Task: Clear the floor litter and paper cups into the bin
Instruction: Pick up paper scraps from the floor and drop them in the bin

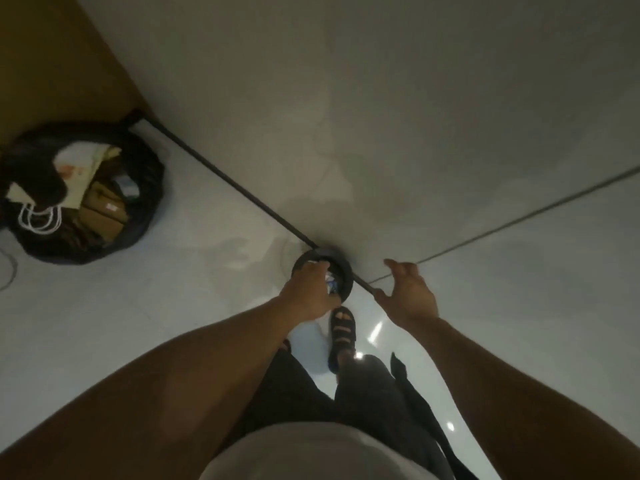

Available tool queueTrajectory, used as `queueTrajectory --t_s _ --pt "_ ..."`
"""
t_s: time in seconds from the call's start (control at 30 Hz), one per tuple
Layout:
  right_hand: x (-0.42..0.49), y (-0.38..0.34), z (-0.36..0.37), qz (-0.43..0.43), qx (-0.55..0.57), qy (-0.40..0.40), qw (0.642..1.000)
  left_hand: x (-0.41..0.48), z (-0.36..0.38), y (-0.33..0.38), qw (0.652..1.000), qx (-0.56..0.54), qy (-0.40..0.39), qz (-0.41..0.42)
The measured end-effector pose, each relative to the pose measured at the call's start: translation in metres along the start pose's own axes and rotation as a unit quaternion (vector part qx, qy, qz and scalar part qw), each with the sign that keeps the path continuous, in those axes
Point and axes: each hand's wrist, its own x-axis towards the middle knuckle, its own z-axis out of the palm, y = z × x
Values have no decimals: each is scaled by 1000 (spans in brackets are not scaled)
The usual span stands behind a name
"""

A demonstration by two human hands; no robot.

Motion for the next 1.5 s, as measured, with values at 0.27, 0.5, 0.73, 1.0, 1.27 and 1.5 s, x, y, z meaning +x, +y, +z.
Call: queueTrajectory --t_s 0.27,0.5,0.73,1.0,1.27,1.5 --pt "-143 40 -3 157 97 100 978 -49 7 87 965 198 -74 155" --pt "-272 122 20 293 174 184 922 -125 103 192 875 342 -159 304" --pt "-438 223 61 404 219 220 860 -231 247 274 765 458 -201 406" --pt "-632 306 129 544 276 222 760 -382 428 324 626 509 -271 525" --pt "-756 367 181 637 323 242 656 -472 569 375 529 542 -317 571" --pt "-855 455 203 696 343 238 585 -553 715 431 455 545 -359 606"
